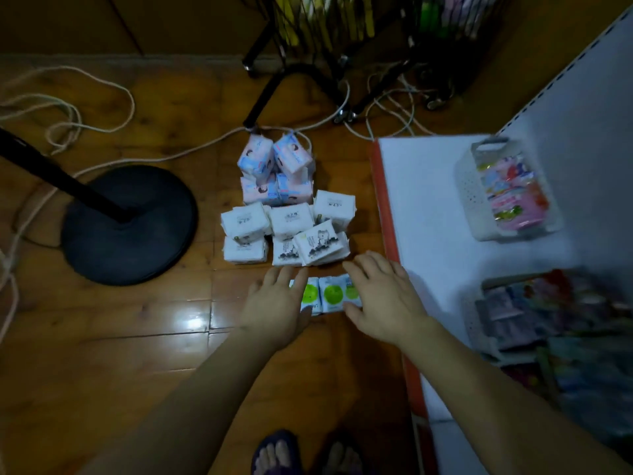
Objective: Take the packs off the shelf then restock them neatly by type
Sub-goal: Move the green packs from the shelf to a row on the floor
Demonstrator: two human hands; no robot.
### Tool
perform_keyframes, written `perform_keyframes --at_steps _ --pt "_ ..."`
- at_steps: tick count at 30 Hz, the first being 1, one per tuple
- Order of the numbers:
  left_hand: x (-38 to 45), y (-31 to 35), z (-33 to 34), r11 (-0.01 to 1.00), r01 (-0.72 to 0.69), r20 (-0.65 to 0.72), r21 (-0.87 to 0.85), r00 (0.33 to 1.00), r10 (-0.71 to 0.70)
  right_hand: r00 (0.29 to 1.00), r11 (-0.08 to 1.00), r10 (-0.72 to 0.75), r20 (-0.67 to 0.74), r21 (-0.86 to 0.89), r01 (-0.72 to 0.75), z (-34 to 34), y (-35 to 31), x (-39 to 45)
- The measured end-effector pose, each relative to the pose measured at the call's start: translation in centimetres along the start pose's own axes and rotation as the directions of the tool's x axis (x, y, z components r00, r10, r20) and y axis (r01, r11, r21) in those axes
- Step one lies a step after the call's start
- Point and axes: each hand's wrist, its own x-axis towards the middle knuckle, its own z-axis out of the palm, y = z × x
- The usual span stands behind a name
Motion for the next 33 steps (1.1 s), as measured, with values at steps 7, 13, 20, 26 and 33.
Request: perform_keyframes --at_steps 7,13,20,26,33 --pt "-9.4 4.6 -22.2 0.997 0.023 -0.239 -0.069 0.97 -0.039 0.977 1.0 0.005 -0.215 -0.003 -0.006 -22.5 -5.2 -7.4" --pt "-15.3 7.4 -38.0 0.999 -0.004 -0.369 -0.054 0.929 -0.016 0.93 0.999 -0.005 -0.366 -0.039 -0.011 -38.0 -8.1 -12.8" --pt "-21.1 10.9 -52.0 0.999 -0.041 -0.521 0.001 0.853 0.036 0.875 0.998 -0.003 -0.485 -0.057 -0.029 -51.4 -9.5 -18.4" --pt "-25.2 14.9 -60.8 0.995 -0.09 -0.617 0.031 0.782 0.09 0.806 0.993 -0.014 -0.592 -0.103 -0.058 -60.1 -10.5 -23.5" --pt "-27.2 19.1 -67.6 0.961 -0.259 -0.703 0.094 0.666 0.248 0.706 0.969 0.091 -0.702 -0.102 -0.226 -66.1 -10.9 -29.9"
